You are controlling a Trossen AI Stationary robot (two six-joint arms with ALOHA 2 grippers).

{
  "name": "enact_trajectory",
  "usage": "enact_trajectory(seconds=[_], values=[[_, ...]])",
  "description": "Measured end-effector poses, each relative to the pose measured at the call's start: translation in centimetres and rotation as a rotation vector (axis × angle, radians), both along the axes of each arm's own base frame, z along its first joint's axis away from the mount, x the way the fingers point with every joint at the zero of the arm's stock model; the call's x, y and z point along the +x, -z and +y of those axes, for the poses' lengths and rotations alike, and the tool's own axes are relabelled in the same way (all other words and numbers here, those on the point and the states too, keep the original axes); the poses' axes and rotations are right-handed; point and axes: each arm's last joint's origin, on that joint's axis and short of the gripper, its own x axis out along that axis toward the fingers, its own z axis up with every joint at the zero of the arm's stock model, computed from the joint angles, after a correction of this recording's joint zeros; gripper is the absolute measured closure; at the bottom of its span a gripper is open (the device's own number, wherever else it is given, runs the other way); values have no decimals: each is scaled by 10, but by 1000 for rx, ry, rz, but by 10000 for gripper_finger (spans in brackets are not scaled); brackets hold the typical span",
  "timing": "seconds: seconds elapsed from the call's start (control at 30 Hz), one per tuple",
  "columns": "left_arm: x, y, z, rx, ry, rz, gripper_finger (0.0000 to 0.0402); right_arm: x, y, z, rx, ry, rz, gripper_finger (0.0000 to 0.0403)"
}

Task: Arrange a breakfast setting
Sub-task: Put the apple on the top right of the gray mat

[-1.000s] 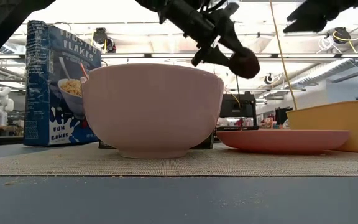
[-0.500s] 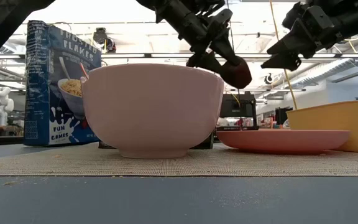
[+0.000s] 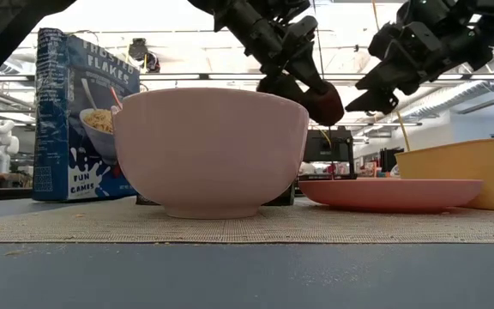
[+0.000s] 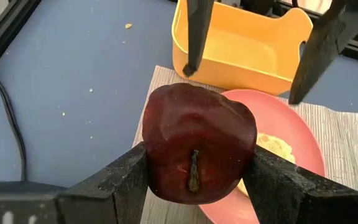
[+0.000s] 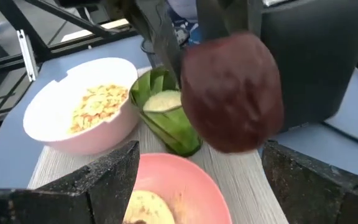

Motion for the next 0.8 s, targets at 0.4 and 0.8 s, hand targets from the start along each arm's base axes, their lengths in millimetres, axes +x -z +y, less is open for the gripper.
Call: enact_trajectory(seconds=[0.4,0.8], values=[[3,-3,2,14,-9,-42,169,18,12,-2,6,-35,30,78],[6,-10,1,19,6,-115,169,24,20,-4,21,-39,64,78]])
